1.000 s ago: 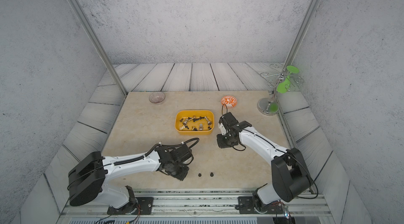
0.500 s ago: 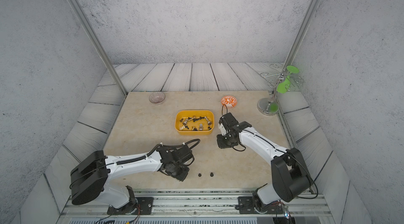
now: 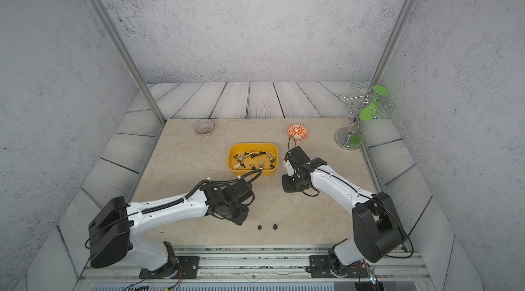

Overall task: Put the chess pieces into the storage box
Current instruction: Pick up the chess piece at the center of the board, then place the chess piece in the storage box.

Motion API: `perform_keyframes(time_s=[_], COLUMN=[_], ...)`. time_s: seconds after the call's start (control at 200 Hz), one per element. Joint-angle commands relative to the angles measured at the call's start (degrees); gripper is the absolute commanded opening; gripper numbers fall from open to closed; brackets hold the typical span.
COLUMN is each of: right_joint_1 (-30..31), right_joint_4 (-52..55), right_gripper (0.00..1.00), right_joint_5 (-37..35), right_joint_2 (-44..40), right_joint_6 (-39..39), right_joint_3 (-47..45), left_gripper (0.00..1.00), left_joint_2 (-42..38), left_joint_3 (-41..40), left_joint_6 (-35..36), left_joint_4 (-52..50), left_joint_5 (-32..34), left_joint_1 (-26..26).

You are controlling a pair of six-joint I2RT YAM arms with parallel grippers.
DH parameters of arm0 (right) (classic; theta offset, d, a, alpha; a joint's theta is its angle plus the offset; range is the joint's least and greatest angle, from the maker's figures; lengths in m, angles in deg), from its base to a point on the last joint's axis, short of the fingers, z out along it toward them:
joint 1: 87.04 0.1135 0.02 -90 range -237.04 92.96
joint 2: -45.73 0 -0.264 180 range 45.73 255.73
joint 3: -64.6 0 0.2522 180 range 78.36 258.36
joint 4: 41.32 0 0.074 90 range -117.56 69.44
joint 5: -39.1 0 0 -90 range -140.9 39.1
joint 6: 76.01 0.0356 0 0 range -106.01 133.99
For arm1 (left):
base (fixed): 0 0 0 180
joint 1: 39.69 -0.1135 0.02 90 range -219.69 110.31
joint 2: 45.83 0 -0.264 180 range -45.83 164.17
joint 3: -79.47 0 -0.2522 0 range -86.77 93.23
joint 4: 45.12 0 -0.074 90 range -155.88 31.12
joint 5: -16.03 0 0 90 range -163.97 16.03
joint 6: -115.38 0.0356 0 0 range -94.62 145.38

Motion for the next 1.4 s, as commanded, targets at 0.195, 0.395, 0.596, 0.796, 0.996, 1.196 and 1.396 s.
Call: perform_keyframes(time_s=[0.195,0.395,0.596,0.796,0.996,1.196,1.396], right_joint_1=[-0.2,-0.3,-0.3,-0.2,-0.2,-0.2,-0.3], right_joint_4=[1.9,2.0,2.6,3.6,4.1,4.8,5.5], right_gripper=[0.27,0.27,0.27,0.27,0.27,0.27,0.27], right_joint_5=[0.8,1.1,0.7,0.1,-0.3,-0.8,-1.0], right_joint_2=[-2.2,-3.9,-5.7,-6.9,-8.5,-9.9,-10.7], right_joint_6=[0.6,1.5,2.0,2.4,3.4,4.2,4.6], right_joint_3=[1.9,0.3,-0.9,-1.6,-2.3,-2.8,-3.2], left_gripper=[0.1,0.1,0.1,0.11,0.11,0.13,0.18], left_joint_2=[0.8,10.7,22.2,32.6,39.2,43.6,44.6], left_joint_3=[10.5,23.6,35.5,46.0,50.2,53.8,55.5], left_joint_6=[10.8,16.4,18.2,19.4,19.6,19.7,19.6], left_joint_4=[2.3,1.6,-0.1,-3.2,-2.9,-3.8,-2.9], left_joint_5=[4.0,2.9,2.8,3.1,2.2,-0.6,-0.7], left_joint_1=[-14.4,-23.3,-28.0,-30.5,-33.0,-34.5,-34.5])
